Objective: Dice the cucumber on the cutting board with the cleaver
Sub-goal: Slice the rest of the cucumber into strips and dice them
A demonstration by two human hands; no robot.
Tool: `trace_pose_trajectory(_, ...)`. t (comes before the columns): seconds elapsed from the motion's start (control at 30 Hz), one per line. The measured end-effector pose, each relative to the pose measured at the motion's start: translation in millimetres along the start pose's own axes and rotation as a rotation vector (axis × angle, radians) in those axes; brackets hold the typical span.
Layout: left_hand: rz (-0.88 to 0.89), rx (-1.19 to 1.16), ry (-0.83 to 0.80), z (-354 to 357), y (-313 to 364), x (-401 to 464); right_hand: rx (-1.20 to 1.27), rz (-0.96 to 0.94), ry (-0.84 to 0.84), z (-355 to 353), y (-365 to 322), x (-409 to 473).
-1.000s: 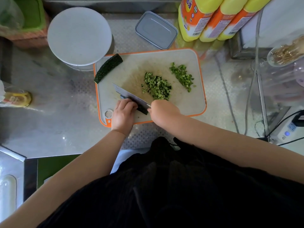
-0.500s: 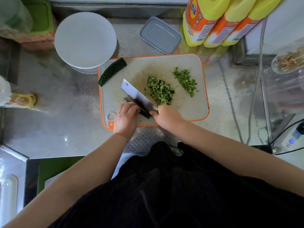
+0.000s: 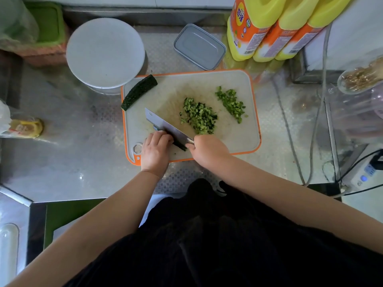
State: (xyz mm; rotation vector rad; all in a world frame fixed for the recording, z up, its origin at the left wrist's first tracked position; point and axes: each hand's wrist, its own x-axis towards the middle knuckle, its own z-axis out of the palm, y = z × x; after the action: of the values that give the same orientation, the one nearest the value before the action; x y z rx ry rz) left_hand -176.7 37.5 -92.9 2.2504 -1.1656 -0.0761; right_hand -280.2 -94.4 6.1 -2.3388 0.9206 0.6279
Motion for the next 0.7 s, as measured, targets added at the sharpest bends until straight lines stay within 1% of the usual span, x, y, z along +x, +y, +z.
trace_pose_trajectory(0.27, -0.014, -0.02, -0.013, -2, 1, 2, 0.006, 0.027, -0.043, -5, -9, 1)
trace_pose_trajectory(0.7, -0.048, -0.057, 0.016, -2, 2, 3, -0.06, 0.082, -0.051, -2, -17, 4)
